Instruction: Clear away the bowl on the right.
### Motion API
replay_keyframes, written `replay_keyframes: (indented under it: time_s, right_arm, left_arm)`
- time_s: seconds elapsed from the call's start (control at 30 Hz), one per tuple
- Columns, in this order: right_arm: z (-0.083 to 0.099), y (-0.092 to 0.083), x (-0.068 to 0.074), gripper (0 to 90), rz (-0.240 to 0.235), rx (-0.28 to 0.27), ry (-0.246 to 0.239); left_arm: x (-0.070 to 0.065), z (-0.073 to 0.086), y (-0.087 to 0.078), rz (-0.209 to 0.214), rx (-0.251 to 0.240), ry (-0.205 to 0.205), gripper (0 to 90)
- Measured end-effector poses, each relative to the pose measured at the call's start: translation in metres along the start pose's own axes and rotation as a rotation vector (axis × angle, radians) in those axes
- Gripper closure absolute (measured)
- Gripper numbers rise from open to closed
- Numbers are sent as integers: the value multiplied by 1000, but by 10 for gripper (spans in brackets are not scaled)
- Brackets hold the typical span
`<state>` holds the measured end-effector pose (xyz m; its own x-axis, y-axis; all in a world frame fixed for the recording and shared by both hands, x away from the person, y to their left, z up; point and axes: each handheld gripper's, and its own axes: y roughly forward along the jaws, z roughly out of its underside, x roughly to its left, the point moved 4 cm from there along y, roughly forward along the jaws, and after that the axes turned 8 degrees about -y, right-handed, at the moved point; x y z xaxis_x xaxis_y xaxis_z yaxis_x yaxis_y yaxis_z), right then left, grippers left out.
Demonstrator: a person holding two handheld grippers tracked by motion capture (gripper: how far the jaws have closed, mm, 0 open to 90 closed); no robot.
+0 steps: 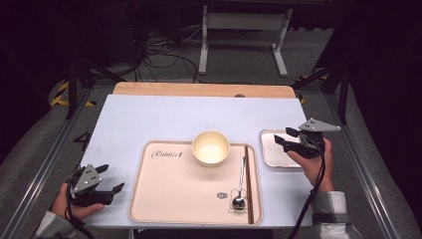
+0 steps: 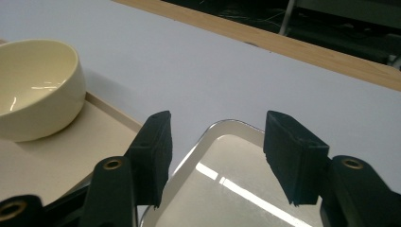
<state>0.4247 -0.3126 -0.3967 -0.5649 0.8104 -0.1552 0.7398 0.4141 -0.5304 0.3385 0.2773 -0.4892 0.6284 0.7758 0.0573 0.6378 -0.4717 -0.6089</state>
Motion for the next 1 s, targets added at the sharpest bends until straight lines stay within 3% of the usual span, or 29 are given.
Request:
replay_keyframes:
  time_s: [0.53,1.0]
  right_arm:
    - [31,-10,-27,425,65,60,35]
    - [63,-8,-52,448,89,137,121]
  left_arm:
    - [0,0,0,1,2,1,188]
    - [0,0,0,-4,7,5,187]
